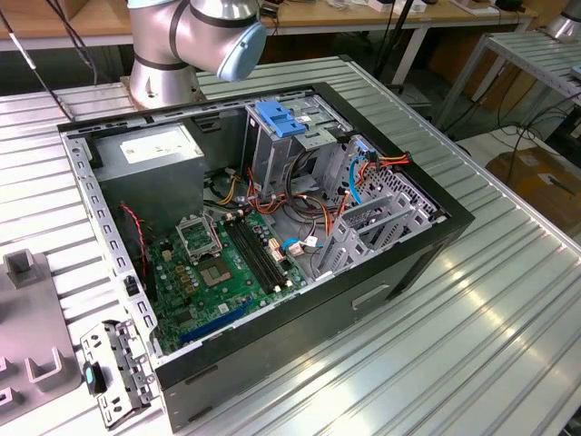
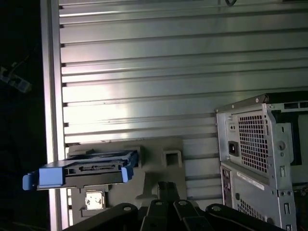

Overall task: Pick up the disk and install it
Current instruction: 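Reach for the disk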

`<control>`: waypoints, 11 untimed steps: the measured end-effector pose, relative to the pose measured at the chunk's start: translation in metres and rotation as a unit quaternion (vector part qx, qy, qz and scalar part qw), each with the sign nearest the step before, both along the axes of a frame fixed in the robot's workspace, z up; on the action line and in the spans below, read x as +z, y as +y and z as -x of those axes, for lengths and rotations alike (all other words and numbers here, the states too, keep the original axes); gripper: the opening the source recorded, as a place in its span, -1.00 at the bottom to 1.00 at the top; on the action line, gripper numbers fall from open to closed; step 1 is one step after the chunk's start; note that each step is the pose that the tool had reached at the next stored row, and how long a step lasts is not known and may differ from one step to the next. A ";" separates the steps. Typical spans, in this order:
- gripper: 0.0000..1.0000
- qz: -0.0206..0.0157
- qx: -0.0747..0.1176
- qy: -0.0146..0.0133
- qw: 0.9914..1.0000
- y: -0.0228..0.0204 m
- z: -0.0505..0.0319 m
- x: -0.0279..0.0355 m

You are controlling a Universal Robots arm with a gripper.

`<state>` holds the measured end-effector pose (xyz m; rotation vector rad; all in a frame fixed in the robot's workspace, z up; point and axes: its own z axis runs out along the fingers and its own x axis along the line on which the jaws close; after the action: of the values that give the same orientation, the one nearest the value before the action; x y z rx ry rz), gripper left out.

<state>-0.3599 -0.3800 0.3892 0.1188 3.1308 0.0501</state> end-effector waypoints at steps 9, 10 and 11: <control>-0.79 0.000 0.000 0.002 1.000 0.0029 0.0357 -0.0016; -0.79 0.000 0.000 0.003 1.000 0.0029 0.0427 -0.0019; -0.79 0.000 0.000 0.004 1.000 0.0030 0.0478 -0.0020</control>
<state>-0.4077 -0.3770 0.3872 0.1194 3.1381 0.0498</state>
